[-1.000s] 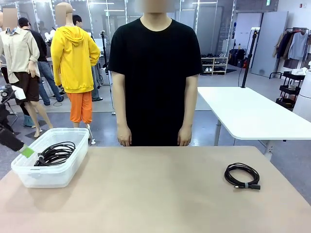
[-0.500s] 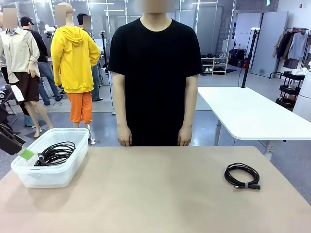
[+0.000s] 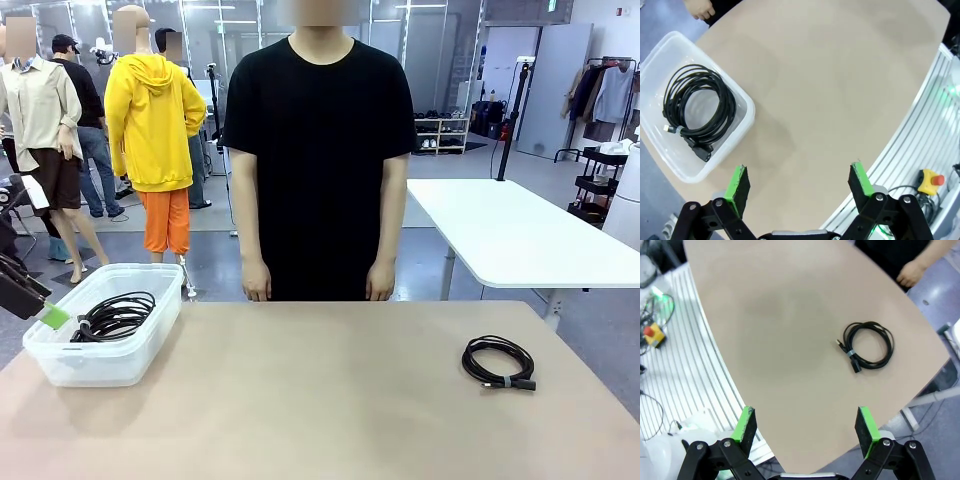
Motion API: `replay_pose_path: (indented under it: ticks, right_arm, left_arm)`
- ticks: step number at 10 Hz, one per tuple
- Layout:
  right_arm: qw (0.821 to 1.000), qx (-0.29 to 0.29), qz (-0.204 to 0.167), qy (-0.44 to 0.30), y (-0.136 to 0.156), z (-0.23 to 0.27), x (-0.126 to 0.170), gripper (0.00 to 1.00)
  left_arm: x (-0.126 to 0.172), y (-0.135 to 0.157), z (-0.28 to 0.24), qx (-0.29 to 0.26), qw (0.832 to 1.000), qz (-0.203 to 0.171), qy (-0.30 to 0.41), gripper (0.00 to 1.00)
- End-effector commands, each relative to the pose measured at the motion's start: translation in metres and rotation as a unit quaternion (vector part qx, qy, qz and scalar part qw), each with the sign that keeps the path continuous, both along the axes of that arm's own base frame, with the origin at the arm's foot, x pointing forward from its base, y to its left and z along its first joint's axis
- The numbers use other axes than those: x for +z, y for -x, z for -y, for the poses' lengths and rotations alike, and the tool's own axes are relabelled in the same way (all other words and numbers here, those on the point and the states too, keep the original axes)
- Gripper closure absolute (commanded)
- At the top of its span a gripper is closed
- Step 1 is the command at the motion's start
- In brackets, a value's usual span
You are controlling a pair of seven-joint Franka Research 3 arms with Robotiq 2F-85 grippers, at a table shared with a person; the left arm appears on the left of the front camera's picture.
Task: Organize and store the cables.
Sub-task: Place the USB Extension Cable into the Organizing box.
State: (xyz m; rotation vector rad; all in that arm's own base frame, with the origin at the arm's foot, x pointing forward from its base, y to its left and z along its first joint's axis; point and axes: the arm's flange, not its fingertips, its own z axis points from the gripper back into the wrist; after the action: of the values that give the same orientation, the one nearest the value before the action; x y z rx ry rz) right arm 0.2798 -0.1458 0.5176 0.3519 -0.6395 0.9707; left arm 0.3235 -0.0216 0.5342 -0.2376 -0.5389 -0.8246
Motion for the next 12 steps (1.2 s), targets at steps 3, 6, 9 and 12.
replay_pose_path:
  ticks: [3,6,9,12]
  right_arm:
    - [0.986,0.084,-0.038,0.14,-0.07,-0.065,0.02,0.0]
    - [0.971,0.12,-0.083,0.187,-0.105,-0.101,-0.005,0.0]
    - [0.958,0.104,-0.114,0.242,-0.141,-0.118,-0.052,0.0]
    - [0.947,0.107,-0.123,0.277,-0.167,-0.134,-0.122,0.0]
  left_arm:
    - [0.001,0.001,0.001,0.009,1.0,-0.002,-0.002,0.0]
    - [0.001,0.001,0.001,0.009,1.0,-0.002,-0.002,0.0]
    - [0.001,0.001,0.001,0.009,1.0,-0.002,-0.002,0.0]
    - [0.001,0.001,0.001,0.009,1.0,-0.002,-0.002,0.0]
